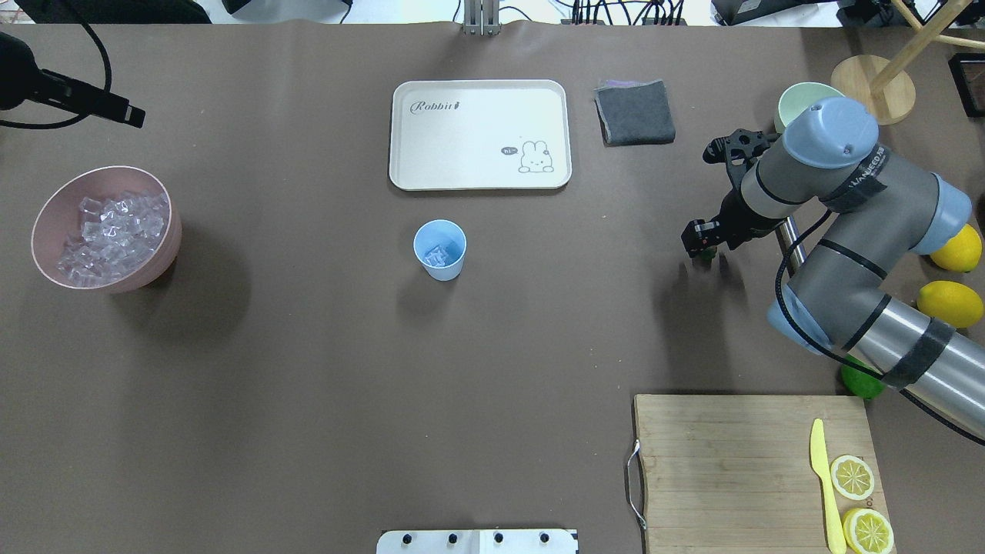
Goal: Mash ice and strawberries in cup
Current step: 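Lower the right gripper onto the red strawberry and grasp it, then carry the strawberry with the right gripper over the light-blue cup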
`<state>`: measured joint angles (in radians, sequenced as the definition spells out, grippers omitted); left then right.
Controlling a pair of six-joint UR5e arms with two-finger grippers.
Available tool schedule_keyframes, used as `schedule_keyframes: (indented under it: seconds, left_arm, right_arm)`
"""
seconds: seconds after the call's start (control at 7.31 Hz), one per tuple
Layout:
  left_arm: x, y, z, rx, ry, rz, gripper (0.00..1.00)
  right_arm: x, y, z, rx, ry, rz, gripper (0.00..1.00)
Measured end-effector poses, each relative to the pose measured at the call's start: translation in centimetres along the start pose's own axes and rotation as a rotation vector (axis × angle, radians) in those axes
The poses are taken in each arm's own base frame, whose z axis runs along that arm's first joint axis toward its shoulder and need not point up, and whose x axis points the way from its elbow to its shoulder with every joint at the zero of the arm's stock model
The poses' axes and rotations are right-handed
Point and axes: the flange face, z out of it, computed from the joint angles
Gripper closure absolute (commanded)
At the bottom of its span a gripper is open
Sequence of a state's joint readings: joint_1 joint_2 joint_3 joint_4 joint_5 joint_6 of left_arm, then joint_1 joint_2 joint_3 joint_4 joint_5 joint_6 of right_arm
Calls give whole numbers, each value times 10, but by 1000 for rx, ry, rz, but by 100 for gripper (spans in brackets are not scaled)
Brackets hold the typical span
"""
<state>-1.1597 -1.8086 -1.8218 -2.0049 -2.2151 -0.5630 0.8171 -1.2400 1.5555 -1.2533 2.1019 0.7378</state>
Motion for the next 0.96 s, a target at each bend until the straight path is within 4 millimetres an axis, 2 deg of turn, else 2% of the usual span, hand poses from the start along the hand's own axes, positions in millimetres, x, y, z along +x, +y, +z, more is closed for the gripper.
schedule_keyframes:
  seconds: [0.14, 0.27, 0.41, 0.68, 0.96]
  left_arm:
    - [0, 0, 0, 0, 0, 0, 2]
    - [0, 0, 0, -1, 0, -1, 2]
    - [-1, 1, 0, -1, -1, -1, 2]
    - [-1, 1, 1, -2, -1, -2, 2]
    - [-1, 1, 1, -2, -1, -2, 2]
  right_arm:
    - [-1, 1, 2, 2, 5, -3, 42]
    - [-2, 1, 3, 5, 12, -5, 85]
    - [-3, 1, 4, 7, 14, -6, 100]
    - [-6, 0, 3, 10, 13, -10, 100]
    - [-10, -10, -9, 35, 2, -12, 100]
